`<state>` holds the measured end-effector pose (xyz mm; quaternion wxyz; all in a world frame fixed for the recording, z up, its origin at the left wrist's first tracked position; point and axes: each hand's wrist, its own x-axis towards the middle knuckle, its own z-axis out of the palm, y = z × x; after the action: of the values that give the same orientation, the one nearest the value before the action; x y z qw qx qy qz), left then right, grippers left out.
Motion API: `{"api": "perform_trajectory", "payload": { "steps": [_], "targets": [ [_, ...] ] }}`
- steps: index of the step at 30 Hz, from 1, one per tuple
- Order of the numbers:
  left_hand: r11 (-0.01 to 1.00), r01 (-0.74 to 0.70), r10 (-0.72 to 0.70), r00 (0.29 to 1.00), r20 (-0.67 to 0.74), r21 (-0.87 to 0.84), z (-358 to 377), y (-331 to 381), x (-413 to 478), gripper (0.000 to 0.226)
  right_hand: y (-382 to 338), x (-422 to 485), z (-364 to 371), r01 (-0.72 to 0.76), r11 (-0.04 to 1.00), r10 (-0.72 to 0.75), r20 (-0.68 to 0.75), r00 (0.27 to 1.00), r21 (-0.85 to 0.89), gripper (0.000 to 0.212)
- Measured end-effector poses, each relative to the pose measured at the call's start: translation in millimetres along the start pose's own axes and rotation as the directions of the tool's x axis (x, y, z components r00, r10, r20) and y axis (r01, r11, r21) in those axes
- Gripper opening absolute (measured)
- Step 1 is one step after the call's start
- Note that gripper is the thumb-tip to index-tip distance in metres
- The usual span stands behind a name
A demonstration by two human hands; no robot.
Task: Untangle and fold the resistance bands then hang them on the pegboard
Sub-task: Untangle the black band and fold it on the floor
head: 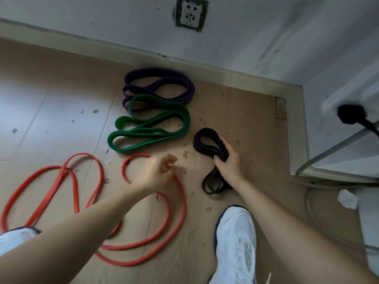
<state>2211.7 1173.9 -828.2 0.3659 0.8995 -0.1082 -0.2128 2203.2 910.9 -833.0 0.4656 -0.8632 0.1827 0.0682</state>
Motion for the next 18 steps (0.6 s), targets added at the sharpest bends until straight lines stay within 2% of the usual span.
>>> {"api": "perform_trajectory", "payload": {
  "steps": [2, 4, 7, 11, 15, 18],
  "targets": [
    [0.966, -0.150, 0.153, 0.988, 0.004, 0.210, -4.0, -6.0, -13.7, 0.035, 5.2, 1.5, 4.5, 0.028, 0.980, -0.038, -0.046, 0.998, -0.199, 0.067],
    [0.926, -0.233, 0.231, 0.972, 0.040, 0.298, -6.4, -13.6, -22.6, 0.041, 9.3, 5.5, 2.7, -0.011, 0.941, -0.002, -0.037, 0.999, -0.338, 0.069],
    [0.913, -0.256, 0.258, 0.966, 0.037, 0.318, -8.1, -24.1, -31.2, 0.039, 5.7, 9.6, -9.5, -0.077, 0.855, 0.100, 0.017, 0.995, -0.513, 0.077],
    [0.922, -0.236, 0.252, 0.968, -0.012, 0.306, -14.4, -34.1, -48.5, 0.045, -8.5, 6.8, -20.6, -0.053, 0.817, 0.137, 0.104, 0.985, -0.575, 0.102],
    [0.935, -0.191, 0.221, 0.973, -0.071, 0.300, -24.5, -45.1, -70.2, 0.038, -22.5, -5.2, -8.6, 0.024, 0.658, 0.036, 0.063, 0.997, -0.753, 0.120],
    [0.935, -0.165, 0.199, 0.977, -0.078, 0.314, -32.1, -55.9, -85.3, 0.036, -28.9, -19.2, 9.3, 0.094, 0.601, -0.082, 0.055, 0.995, -0.794, 0.120]
  ]
}}
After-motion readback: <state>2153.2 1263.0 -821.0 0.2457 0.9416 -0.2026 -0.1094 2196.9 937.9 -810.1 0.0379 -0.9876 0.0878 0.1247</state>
